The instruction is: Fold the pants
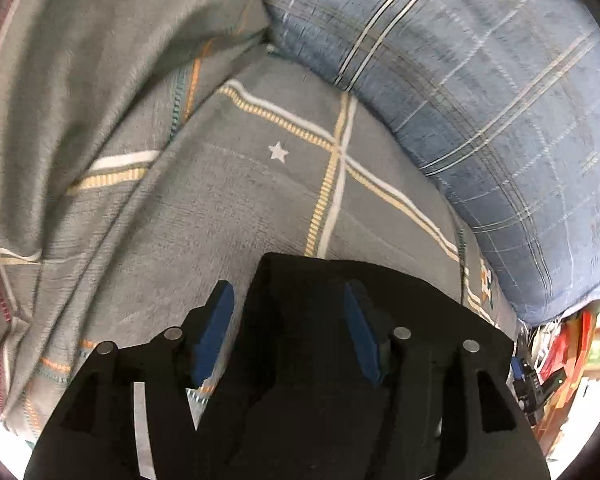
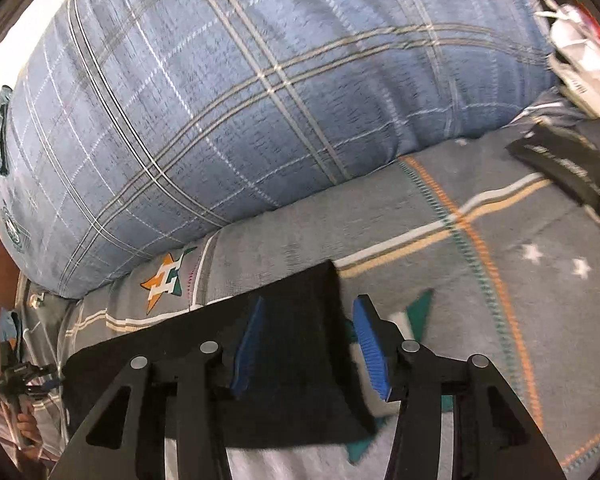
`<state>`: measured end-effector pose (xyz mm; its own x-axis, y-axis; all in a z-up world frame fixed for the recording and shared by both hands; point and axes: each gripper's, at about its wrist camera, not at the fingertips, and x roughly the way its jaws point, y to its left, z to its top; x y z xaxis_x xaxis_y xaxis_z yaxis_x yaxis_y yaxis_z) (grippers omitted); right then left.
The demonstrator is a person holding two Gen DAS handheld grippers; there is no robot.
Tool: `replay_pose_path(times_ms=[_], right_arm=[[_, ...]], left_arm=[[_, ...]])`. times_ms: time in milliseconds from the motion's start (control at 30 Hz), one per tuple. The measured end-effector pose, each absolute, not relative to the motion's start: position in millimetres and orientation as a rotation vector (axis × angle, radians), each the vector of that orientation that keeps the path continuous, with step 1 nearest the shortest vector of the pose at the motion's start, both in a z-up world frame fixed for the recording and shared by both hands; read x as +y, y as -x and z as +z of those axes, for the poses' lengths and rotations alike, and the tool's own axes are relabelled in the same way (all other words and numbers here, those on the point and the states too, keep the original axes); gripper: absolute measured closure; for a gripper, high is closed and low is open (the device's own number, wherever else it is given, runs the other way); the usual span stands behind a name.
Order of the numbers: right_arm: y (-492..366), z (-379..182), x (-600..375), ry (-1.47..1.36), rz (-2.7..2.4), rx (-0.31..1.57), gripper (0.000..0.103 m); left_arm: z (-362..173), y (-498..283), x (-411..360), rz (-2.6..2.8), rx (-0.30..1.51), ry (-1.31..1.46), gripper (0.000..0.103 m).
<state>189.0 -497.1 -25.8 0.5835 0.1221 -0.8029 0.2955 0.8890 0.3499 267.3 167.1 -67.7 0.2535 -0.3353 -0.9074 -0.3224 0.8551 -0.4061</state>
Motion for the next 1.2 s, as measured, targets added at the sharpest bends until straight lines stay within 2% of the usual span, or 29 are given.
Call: replay_pose_path(times_ms=[133,233,300,333,367,467,833,1000,1200], right_arm=[[-207,-37,-486,-0.425,-0.103,0.993,0.054],[-217,-45,-478,-0.369,-0.097,1.004,0.056],[-220,-47,-470,-0.293,-0.123,1.017,0.076],[-221,-46,-466,-0.239,-0.136,1.028,0.097],[-220,-45,-465,-0.227,-0.131,1.032,0.097],[-207,-32,-464,-0.215,-0.137,0.975,0.097],[-105,35,-451,-0.241,-0.1,0.742,0.098],[-34,36,-448,-0.286,-0.076,0.68,0.098],[44,2,-437,-0.375,-0.064,0.701,0.097]], left_arm=[[-79,-280,153,-0.021,1.39,0.59,0.047],[-79,-284,137,-0.039,1.391,0.559,0.043],[-75,-286,122,-0.065,1.379,0.505,0.046],[-72,-285,116,-0.081,1.369,0.48,0.068],[-71,-285,112,-0.088,1.369,0.461,0.081],[-59,-277,106,-0.061,1.327,0.388,0.087],[32,-182,85,-0.058,1.009,0.182,0.087],[35,-136,91,-0.096,0.987,0.245,0.087],[-4,-83,112,-0.126,1.059,0.348,0.087]])
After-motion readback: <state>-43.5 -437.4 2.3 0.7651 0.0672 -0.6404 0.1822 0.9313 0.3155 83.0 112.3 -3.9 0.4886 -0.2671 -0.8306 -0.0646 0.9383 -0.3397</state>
